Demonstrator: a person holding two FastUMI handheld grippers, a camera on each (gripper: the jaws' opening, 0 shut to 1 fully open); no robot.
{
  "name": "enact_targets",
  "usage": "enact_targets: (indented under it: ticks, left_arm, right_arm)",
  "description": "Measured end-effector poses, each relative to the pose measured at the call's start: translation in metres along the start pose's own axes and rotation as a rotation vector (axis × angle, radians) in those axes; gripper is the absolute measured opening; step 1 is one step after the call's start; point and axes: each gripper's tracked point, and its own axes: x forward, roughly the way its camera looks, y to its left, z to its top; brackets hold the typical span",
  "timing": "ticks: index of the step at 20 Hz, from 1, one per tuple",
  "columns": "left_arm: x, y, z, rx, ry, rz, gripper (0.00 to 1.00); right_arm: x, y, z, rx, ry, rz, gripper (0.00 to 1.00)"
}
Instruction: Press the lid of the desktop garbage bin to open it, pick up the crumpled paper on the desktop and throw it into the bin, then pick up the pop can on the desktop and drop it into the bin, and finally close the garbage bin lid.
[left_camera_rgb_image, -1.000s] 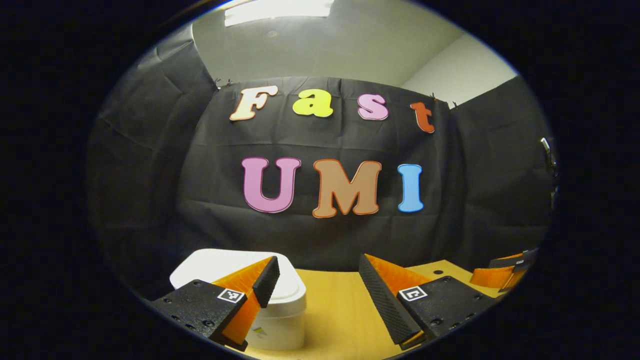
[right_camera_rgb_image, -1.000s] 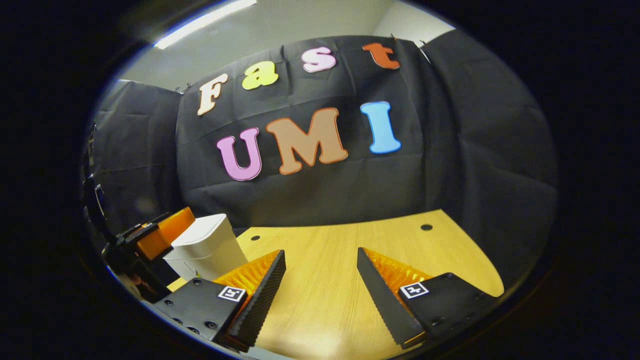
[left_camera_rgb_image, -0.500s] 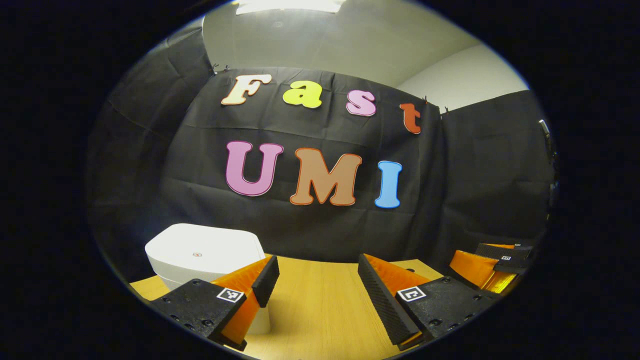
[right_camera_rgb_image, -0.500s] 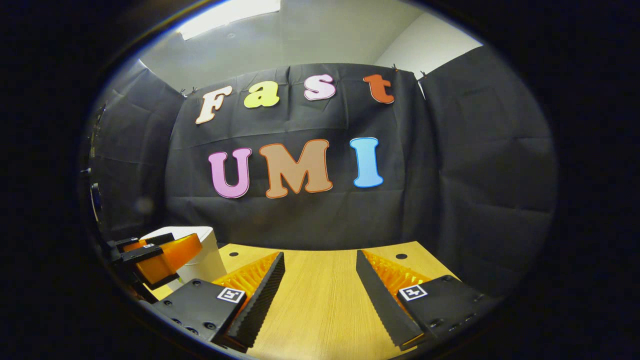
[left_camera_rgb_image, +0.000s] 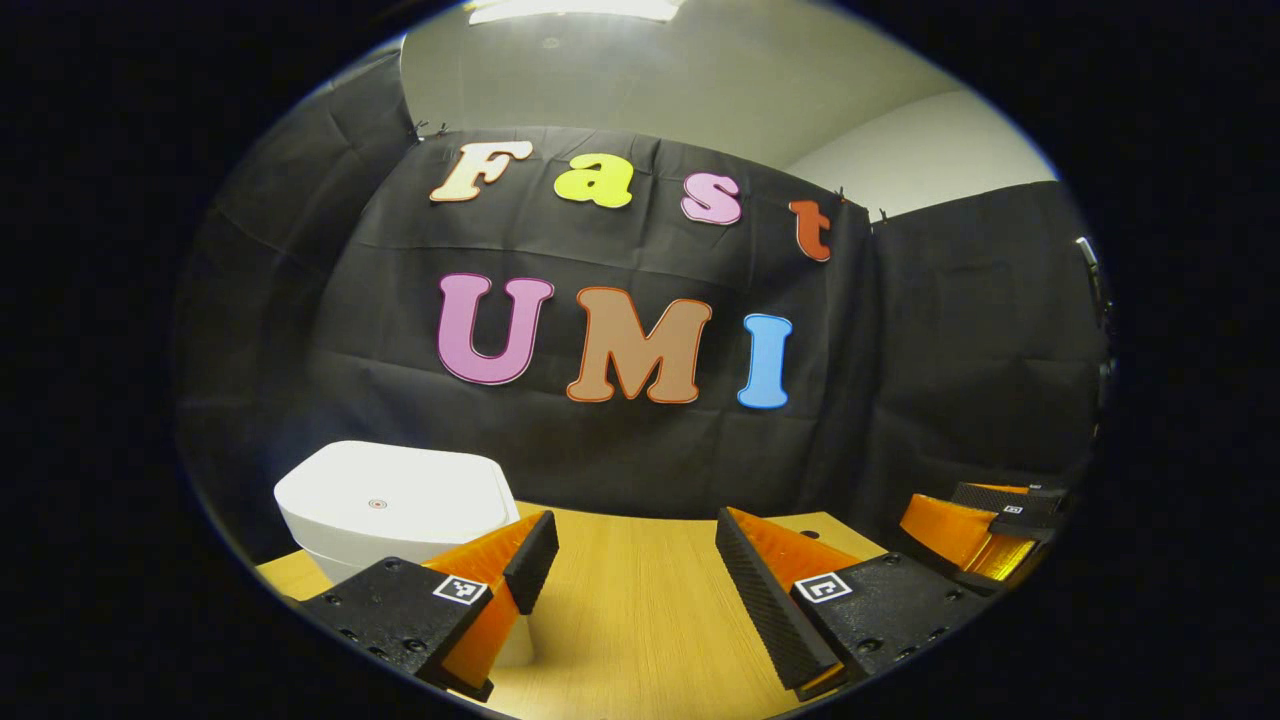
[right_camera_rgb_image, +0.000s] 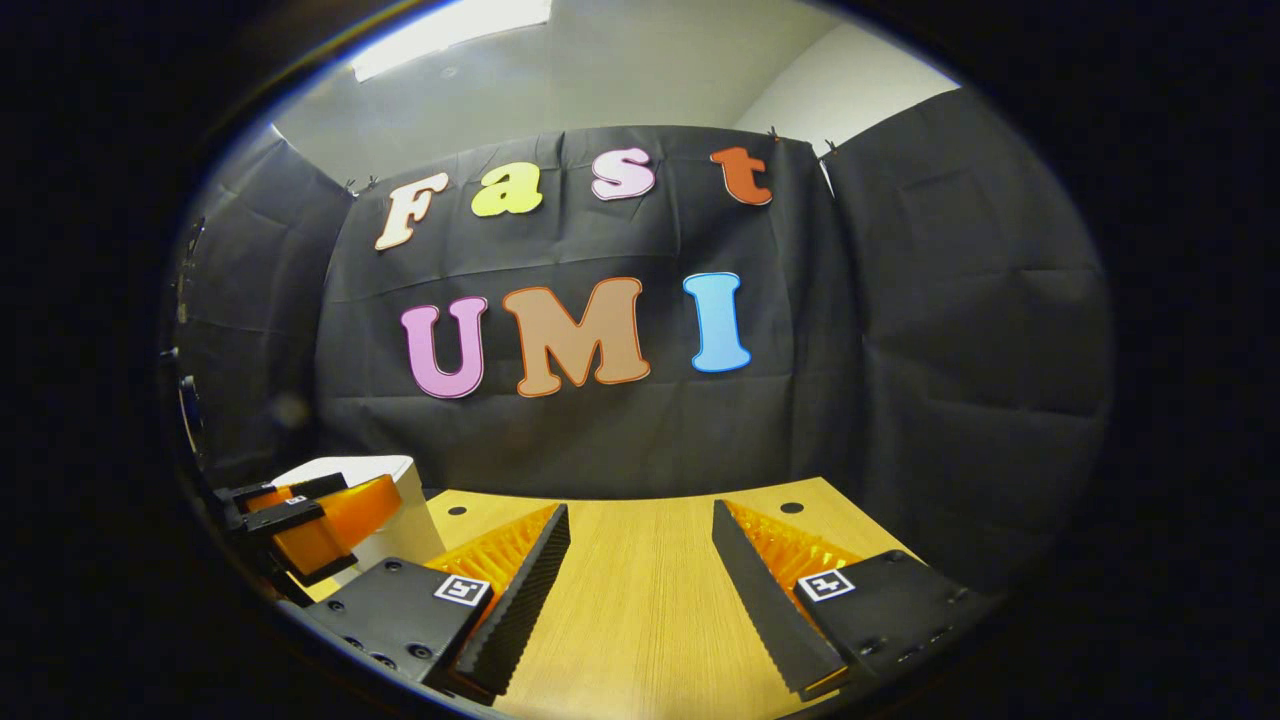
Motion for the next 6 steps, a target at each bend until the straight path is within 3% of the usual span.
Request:
enact_targets:
  ticks: [6]
  left_arm:
    - [0.0059,0.0047,-0.0004,0.008,-0.003,-0.01,0.95]
  right_arm:
    - [0.0078,0.0105,-0.0029,-0.013,0.015,0.005,0.96]
